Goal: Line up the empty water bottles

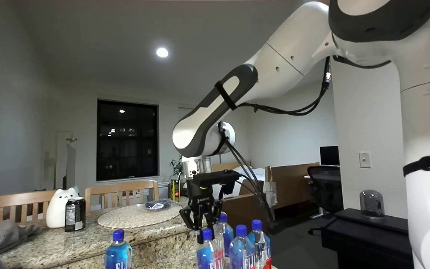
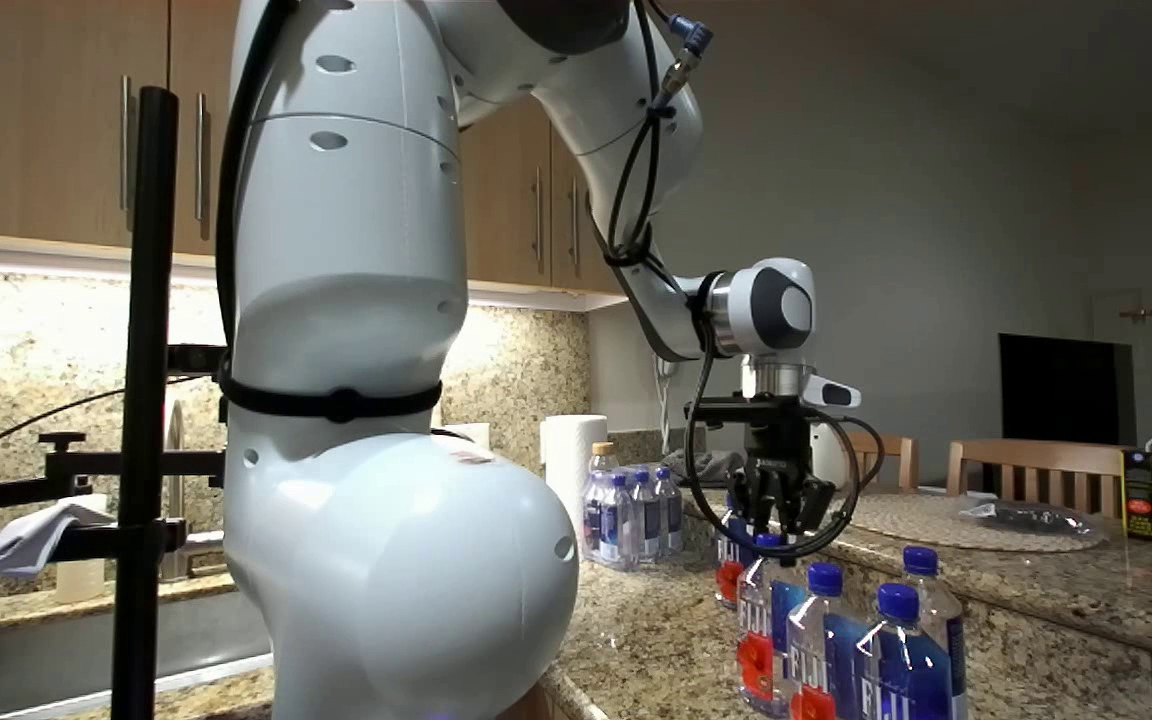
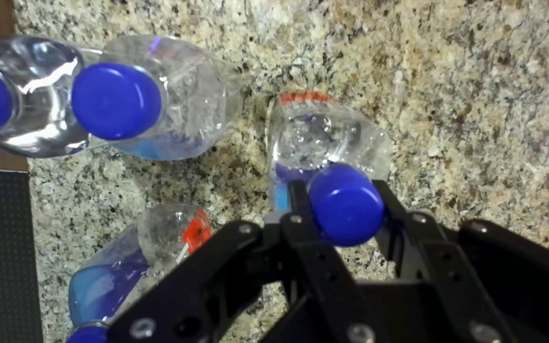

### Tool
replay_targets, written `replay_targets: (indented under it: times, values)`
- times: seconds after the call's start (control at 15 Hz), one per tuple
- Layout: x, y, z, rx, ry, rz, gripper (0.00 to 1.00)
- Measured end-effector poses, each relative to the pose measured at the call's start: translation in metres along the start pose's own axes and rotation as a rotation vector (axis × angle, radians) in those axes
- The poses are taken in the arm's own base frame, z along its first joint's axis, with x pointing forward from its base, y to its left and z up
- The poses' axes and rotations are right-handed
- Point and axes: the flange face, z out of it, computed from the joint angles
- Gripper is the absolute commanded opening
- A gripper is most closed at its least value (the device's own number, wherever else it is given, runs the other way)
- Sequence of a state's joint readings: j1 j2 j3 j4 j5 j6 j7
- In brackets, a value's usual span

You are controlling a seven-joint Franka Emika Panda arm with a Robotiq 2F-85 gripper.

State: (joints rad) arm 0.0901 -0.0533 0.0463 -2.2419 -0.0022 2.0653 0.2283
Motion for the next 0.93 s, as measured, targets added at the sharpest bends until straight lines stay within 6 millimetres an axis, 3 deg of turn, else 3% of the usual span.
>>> replay_targets:
  times: [0.67, 0.73, 0.93]
  values:
    - [-0.013, -0.003, -0.013, 0.0, 0.023, -0.019, 0.13]
    - [-0.016, -0.003, -0.015, 0.003, 0.028, -0.027, 0.35]
    - [-0.022, -0.005, -0.023, 0.011, 0.043, -0.052, 0.35]
